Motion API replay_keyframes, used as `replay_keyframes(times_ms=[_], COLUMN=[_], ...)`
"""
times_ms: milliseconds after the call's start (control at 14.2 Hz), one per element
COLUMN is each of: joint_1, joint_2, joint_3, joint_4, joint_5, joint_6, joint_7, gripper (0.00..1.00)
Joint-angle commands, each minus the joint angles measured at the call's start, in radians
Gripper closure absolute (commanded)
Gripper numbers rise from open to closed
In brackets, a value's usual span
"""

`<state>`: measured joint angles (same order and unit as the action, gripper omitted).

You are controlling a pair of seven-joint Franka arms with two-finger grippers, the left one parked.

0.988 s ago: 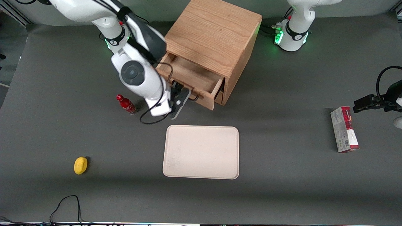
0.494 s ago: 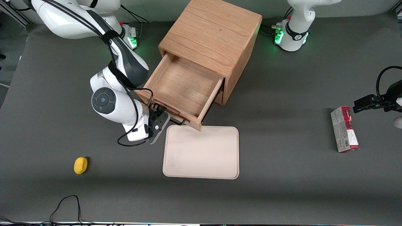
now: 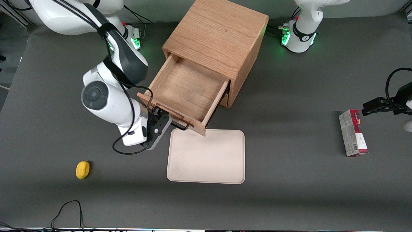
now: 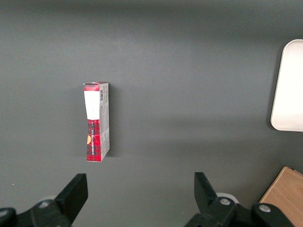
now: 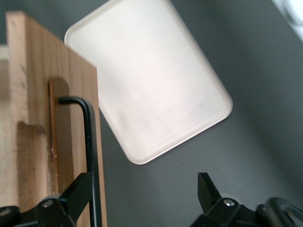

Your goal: Open upper drawer

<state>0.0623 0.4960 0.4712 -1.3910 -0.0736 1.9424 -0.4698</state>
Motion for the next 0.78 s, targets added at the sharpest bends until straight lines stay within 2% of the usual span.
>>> replay_keyframes(times_ms=[0,212,353,424,494,565,706], joint_1=[-0.010,-0.015,-0.028,-0.036,-0.042,-0.041,-0.038], joint_2=[-0.057,-0.059,-0.060,-0.074,-0.108,-0.143,-0.270], joint_3=[-0.009,-0.094,-0.129,-0.152,-0.198,-0.259,-0.362], joint_4=[0.058,0.185,0.243,0.244,0.236,0.215,0.050], joint_5=[-0.029,-0.084,-0.077,-0.075,-0.058,-0.007,0.095], joint_6=[-0.085,-0.131,-0.167,-0.236,-0.314,-0.353,-0.356], joint_7=[0.022,0.019,0.017,0.022,0.043,0.110,0.299], gripper=[0.00,0.00,0.00,0.00,0.00,0.00,0.00])
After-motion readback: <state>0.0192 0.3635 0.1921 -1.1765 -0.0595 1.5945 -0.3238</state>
